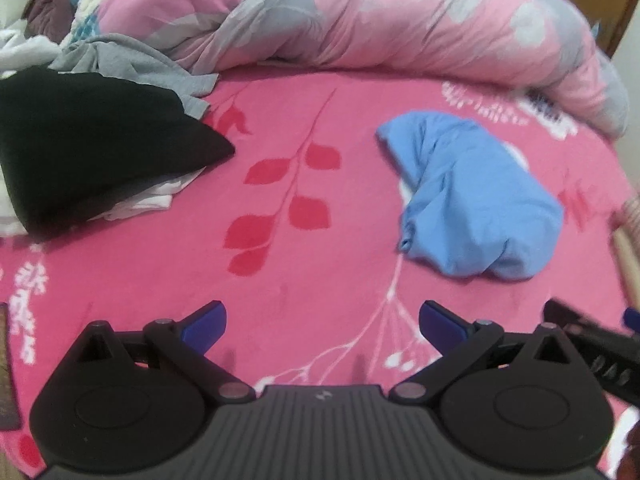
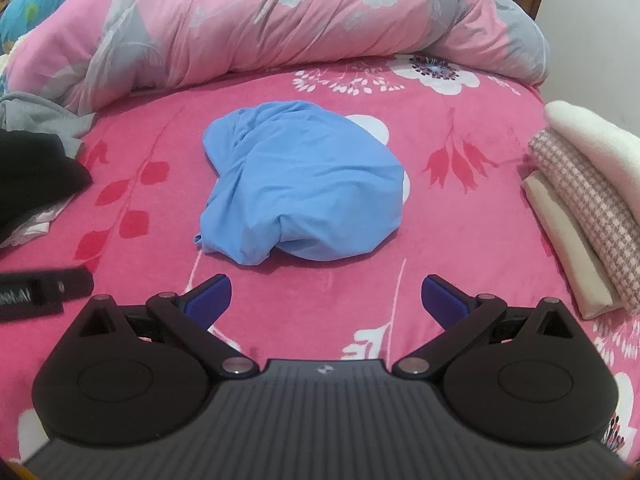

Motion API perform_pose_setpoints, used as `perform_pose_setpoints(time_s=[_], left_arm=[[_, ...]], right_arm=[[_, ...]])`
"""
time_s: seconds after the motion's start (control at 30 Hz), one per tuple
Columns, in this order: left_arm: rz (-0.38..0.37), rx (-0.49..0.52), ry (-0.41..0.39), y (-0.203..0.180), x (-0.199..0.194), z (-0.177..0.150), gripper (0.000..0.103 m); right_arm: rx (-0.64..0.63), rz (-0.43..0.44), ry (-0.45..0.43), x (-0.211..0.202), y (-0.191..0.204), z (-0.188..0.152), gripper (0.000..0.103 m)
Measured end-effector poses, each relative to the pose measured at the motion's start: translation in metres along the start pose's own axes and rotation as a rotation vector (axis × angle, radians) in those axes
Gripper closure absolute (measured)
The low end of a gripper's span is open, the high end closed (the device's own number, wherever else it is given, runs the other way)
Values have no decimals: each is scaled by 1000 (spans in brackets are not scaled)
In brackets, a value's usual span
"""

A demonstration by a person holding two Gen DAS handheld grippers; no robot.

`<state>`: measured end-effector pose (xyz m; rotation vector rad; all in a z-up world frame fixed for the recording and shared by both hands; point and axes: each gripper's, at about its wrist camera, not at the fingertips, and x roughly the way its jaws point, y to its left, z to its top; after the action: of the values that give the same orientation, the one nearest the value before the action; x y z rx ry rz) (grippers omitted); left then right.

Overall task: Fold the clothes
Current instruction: 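Move both grippers open toward the crumpled light-blue T-shirt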

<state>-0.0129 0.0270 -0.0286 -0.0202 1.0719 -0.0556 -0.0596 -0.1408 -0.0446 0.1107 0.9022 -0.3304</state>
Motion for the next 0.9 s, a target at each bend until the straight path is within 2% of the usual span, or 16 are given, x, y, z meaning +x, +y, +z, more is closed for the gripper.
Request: perform_pose_setpoints(time_s=[0.9], left_arm=[[57, 19, 83, -3, 27, -13, 0]], right_arm=[[-5, 7, 48, 18, 4, -5, 1]])
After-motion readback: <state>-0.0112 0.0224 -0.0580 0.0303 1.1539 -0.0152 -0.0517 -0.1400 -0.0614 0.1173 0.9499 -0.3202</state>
